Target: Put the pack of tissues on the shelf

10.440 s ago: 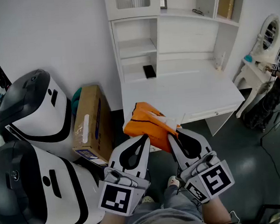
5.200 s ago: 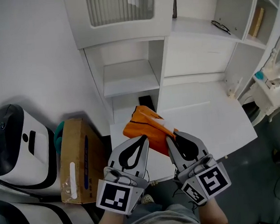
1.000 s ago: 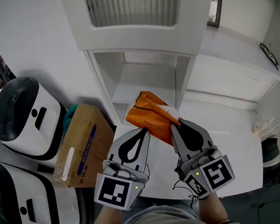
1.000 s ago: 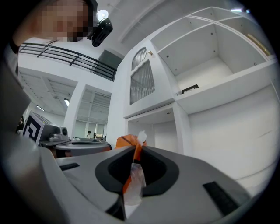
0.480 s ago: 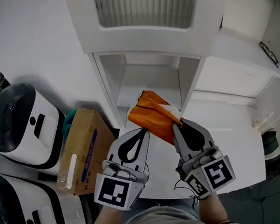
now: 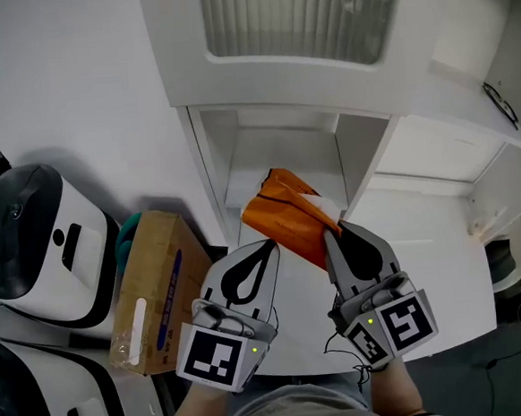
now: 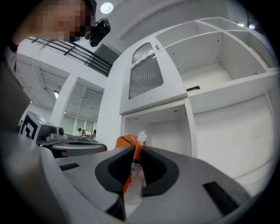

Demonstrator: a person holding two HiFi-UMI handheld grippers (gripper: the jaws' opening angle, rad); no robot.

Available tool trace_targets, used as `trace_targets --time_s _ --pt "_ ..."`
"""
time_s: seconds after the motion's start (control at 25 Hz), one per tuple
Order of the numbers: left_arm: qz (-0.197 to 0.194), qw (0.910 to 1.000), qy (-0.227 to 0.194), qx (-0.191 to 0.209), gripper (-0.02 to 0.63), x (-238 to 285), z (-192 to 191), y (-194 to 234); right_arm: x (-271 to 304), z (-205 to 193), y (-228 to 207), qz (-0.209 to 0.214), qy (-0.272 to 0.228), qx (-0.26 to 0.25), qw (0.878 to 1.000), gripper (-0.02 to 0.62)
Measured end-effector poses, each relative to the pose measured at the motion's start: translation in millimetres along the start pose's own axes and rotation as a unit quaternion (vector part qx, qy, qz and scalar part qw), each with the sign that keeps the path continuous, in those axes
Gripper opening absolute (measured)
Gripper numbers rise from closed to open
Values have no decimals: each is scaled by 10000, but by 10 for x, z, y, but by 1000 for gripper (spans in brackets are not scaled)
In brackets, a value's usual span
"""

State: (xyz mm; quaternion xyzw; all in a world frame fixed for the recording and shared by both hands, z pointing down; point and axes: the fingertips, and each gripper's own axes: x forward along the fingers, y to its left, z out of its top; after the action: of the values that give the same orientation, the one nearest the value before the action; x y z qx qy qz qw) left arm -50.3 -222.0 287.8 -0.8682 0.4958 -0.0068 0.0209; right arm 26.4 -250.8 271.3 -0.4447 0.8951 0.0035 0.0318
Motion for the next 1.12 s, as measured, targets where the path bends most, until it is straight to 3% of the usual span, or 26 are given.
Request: trace_targets --time_s 1.12 --pt "-278 9993 67 -249 40 49 -193 530 583 -91 32 -439 212 -257 9985 41"
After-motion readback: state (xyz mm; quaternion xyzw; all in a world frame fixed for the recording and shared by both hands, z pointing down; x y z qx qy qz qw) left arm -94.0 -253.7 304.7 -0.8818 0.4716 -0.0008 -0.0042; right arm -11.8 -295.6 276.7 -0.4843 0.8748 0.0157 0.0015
